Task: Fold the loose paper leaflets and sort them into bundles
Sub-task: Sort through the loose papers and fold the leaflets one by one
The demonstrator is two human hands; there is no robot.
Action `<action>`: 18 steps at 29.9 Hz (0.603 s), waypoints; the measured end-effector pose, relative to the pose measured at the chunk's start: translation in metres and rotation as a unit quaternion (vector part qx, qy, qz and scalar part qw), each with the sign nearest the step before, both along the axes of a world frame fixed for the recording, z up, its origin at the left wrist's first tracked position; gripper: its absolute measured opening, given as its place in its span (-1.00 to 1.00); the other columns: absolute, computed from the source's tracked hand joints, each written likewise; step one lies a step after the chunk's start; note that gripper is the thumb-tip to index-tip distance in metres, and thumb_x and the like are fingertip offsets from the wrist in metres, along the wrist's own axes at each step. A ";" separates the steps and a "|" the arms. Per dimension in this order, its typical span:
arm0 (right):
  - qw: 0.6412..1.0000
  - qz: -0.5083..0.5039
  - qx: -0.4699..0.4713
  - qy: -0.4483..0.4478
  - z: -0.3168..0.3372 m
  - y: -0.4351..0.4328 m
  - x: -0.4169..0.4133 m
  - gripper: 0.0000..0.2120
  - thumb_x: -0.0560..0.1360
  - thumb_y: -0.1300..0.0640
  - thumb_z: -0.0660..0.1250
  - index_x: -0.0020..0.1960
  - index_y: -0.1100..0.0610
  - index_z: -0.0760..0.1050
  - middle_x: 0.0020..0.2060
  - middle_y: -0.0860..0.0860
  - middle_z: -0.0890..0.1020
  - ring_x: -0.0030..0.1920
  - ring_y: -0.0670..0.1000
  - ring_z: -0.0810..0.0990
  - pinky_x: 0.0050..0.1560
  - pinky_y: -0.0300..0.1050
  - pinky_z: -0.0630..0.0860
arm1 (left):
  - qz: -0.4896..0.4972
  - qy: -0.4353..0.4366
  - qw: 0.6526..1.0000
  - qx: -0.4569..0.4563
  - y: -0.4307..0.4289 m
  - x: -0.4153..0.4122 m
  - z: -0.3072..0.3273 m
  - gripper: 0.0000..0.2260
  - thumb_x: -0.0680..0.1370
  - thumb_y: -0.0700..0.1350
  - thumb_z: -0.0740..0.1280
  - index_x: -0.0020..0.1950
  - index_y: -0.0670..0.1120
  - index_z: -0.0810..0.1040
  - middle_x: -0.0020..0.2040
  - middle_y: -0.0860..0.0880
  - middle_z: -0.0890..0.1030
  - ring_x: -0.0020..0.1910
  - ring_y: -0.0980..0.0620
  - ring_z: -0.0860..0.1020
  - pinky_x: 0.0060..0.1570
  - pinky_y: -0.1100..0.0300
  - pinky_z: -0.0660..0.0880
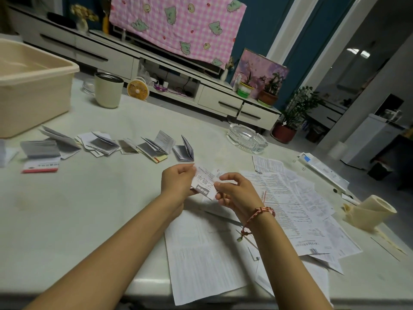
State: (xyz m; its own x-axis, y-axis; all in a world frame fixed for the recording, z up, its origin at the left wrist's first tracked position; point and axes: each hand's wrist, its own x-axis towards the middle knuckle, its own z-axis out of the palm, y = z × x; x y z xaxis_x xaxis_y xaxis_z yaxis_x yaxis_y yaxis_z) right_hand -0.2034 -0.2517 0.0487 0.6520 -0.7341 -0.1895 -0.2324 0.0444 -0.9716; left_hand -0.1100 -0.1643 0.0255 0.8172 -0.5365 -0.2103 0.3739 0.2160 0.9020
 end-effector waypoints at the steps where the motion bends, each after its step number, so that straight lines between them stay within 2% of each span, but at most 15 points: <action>1: 1.000 -0.010 0.000 0.000 -0.002 -0.002 0.006 -0.83 0.49 0.44 0.24 -0.13 0.21 0.37 -0.36 0.16 0.50 -0.56 -0.08 0.45 -0.56 -0.32 0.40 | 0.012 0.005 1.000 0.018 -0.001 0.003 -0.005 -0.89 0.59 -0.26 0.21 0.04 -0.16 0.51 -0.08 -0.15 0.59 -0.22 -0.06 0.59 -0.35 0.19 0.59; 4: 0.998 -0.060 0.017 -0.026 -0.006 -0.014 0.021 -0.77 0.48 0.52 0.16 -0.22 0.25 0.38 -0.38 0.15 0.45 -0.62 -0.10 0.44 -0.59 -0.32 0.41 | 0.063 -0.066 0.990 0.106 -0.001 0.016 -0.019 -0.74 0.57 -0.22 0.19 0.26 -0.11 0.40 0.11 -0.13 0.57 -0.03 -0.15 0.60 -0.01 -0.06 0.57; 6: 0.995 -0.089 0.028 -0.041 -0.006 -0.023 0.029 -0.79 0.49 0.53 0.12 -0.18 0.31 0.43 -0.38 0.16 0.47 -0.62 -0.07 0.44 -0.59 -0.31 0.43 | 0.090 -0.157 0.971 0.157 0.000 0.021 -0.022 -0.70 0.57 -0.20 0.19 0.31 -0.13 0.36 0.23 -0.10 0.51 0.15 -0.13 0.51 0.15 0.01 0.46; 9: 0.990 -0.120 0.024 -0.066 -0.008 -0.033 0.043 -0.83 0.51 0.47 0.15 -0.03 0.31 0.49 -0.35 0.14 0.49 -0.47 0.00 0.45 -0.56 -0.32 0.45 | 0.083 -0.242 0.949 0.182 -0.004 0.021 -0.024 -0.70 0.58 -0.20 0.18 0.33 -0.14 0.35 0.30 -0.07 0.45 0.22 -0.08 0.46 0.14 0.18 0.34; 13: 0.987 -0.135 0.001 -0.091 -0.015 -0.046 0.080 -0.80 0.53 0.38 0.19 0.05 0.24 0.53 -0.28 0.05 0.53 -0.37 -0.04 0.48 -0.43 -0.36 0.50 | 0.044 -0.327 0.922 0.202 -0.016 0.019 -0.037 -0.70 0.59 -0.21 0.16 0.34 -0.13 0.34 0.33 -0.07 0.39 0.26 -0.05 0.42 0.21 0.14 0.35; 16: 0.988 -0.109 -0.075 -0.077 -0.020 -0.046 0.100 -0.80 0.53 0.35 0.20 0.07 0.23 0.55 -0.22 0.05 0.56 -0.33 -0.05 0.50 -0.30 -0.27 0.52 | 0.034 -0.375 0.898 0.228 -0.015 0.020 -0.047 -0.70 0.60 -0.21 0.15 0.34 -0.12 0.34 0.33 -0.06 0.38 0.30 -0.02 0.37 0.26 0.15 0.32; 18: 0.986 -0.079 -0.140 -0.045 -0.031 -0.048 0.121 -0.80 0.51 0.35 0.22 0.05 0.24 0.58 -0.16 0.08 0.62 -0.25 0.00 0.54 -0.15 -0.12 0.56 | 0.043 -0.393 0.885 0.246 -0.017 0.030 -0.053 -0.70 0.59 -0.22 0.14 0.33 -0.13 0.36 0.33 -0.06 0.38 0.30 -0.02 0.37 0.27 0.16 0.31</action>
State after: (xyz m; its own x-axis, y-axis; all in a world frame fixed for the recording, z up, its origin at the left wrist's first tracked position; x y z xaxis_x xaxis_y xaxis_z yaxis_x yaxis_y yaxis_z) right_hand -0.0820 -0.2996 0.0175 0.5308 -0.8430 0.0875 -0.1569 -0.1991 -0.9673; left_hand -0.0804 -0.1815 -0.0273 0.8479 -0.4673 0.2503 -0.4097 -0.2779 0.8689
